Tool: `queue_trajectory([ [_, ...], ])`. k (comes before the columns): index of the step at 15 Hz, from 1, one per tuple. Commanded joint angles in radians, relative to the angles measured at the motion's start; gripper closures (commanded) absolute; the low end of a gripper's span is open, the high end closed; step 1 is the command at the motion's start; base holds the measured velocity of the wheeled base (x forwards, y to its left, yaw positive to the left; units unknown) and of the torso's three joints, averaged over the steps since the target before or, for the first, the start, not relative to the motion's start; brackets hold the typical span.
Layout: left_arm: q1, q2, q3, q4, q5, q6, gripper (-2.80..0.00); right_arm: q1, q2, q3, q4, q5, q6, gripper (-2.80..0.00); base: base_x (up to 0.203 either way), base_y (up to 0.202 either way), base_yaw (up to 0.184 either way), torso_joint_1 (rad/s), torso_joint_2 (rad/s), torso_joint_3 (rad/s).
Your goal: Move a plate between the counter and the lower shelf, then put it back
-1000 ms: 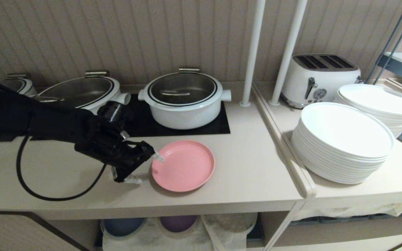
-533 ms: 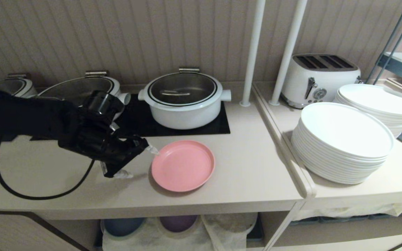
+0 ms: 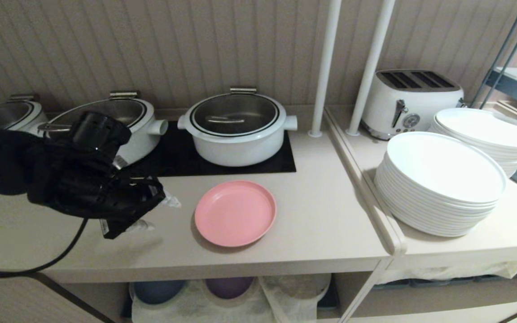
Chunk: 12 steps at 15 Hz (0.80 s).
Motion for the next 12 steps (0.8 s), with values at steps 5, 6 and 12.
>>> queue_trajectory([
  [5,-0.001,-0.221,0.085,-0.003,0.177,0.054,0.00,0.000,0.000,0.000,-0.001,0.000,0.001,0.00,0.000,0.000,0.000,0.000,0.00,0.000],
  [6,-0.001,-0.265,0.104,-0.003,0.193,0.084,0.00,0.000,0.000,0.000,0.000,0.000,0.001,0.00,0.000,0.000,0.000,0.000,0.00,0.000],
  [12,0.000,-0.523,0.253,-0.001,0.273,0.326,0.00,0.000,0.000,0.000,-0.001,0.000,0.001,0.00,0.000,0.000,0.000,0.000,0.00,0.000],
])
